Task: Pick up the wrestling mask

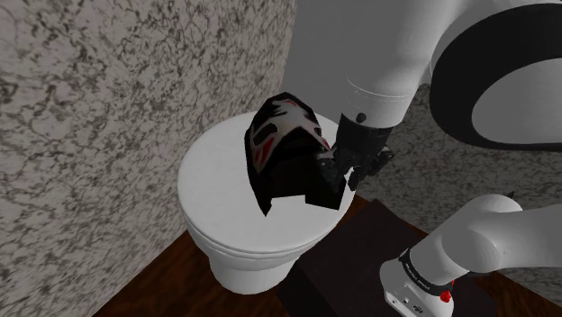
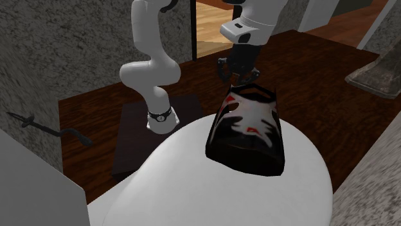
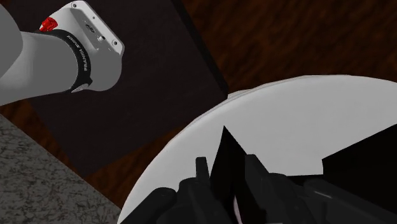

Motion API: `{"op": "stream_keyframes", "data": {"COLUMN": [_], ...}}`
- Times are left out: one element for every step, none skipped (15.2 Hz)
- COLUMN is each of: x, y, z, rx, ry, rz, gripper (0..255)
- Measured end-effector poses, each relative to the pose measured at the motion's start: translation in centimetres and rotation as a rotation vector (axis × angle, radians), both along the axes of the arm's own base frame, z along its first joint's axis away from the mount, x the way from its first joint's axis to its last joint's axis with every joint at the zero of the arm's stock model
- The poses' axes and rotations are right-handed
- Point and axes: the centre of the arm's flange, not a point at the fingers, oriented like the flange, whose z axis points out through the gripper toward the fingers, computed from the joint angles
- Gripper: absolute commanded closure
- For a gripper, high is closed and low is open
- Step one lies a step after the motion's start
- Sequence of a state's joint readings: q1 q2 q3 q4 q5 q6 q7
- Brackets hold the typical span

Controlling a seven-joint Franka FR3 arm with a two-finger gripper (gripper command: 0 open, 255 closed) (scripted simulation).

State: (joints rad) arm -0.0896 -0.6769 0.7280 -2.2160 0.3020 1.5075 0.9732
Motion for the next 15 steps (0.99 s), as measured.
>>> {"op": "stream_keyframes", "data": {"x": [0.0,0.0,0.0,0.0,0.0,0.0,0.0,0.0,0.1,0.0,0.0,0.0,0.0,0.2,0.1], "y": [0.0,0.0,0.0,0.0,0.0,0.0,0.0,0.0,0.0,0.0,0.0,0.0,0.0,-0.1,0.0], "z": [0.0,0.0,0.0,0.0,0.0,0.0,0.0,0.0,0.2,0.6,1.1,1.5,2.0,2.5,3.1], "rx": [0.0,0.0,0.0,0.0,0.0,0.0,0.0,0.0,0.0,0.0,0.0,0.0,0.0,0.0,0.0], "ry": [0.0,0.0,0.0,0.0,0.0,0.0,0.0,0.0,0.0,0.0,0.0,0.0,0.0,0.0,0.0], "rz": [0.0,0.0,0.0,0.0,0.001,0.001,0.001,0.001,0.0,0.0,0.0,0.0,0.0,0.0,0.0], "gripper": [255,255,255,255,255,255,255,255,255,255,255,255,255,255,255]}}
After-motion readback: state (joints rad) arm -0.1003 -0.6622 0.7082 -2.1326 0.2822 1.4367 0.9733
